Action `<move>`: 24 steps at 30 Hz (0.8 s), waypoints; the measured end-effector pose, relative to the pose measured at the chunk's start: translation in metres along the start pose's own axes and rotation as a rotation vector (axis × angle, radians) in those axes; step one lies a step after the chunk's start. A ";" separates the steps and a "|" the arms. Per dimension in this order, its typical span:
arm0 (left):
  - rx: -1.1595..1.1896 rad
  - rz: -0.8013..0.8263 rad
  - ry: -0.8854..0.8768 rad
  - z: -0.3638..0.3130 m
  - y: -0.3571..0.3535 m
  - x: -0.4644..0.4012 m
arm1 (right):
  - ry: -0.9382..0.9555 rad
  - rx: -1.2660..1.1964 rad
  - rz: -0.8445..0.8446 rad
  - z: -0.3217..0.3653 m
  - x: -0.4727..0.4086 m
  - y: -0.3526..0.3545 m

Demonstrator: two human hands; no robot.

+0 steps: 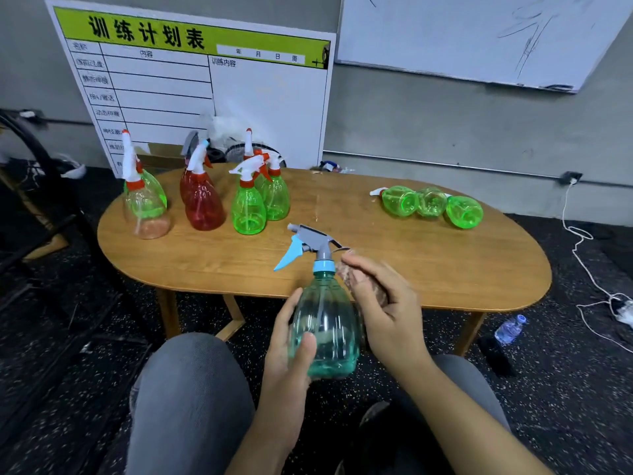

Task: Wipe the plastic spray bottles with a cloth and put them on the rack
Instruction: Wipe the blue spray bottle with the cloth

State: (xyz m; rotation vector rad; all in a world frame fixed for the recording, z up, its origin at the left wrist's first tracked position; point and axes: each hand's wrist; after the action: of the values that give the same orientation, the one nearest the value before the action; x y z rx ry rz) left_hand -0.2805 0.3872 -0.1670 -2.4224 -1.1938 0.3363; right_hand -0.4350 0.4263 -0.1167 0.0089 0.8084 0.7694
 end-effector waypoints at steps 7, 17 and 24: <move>0.065 0.058 0.056 0.005 -0.005 -0.002 | -0.011 -0.017 -0.018 -0.001 -0.002 0.002; -0.090 -0.036 -0.008 0.012 0.002 -0.004 | 0.157 0.265 0.166 0.002 0.030 -0.002; -0.036 -0.072 -0.024 0.007 0.001 -0.005 | 0.645 0.428 0.406 0.003 0.058 0.008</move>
State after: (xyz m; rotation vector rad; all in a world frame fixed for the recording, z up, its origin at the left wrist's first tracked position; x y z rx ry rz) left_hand -0.2852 0.3842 -0.1732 -2.4052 -1.3041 0.3263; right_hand -0.4129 0.4694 -0.1501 0.3300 1.6088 0.9824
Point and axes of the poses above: each hand's wrist, its own x-axis away from the middle knuckle, its own y-axis out of the back of the hand, z = x × y, and after that the axes turned 3 degrees about y, right-handed
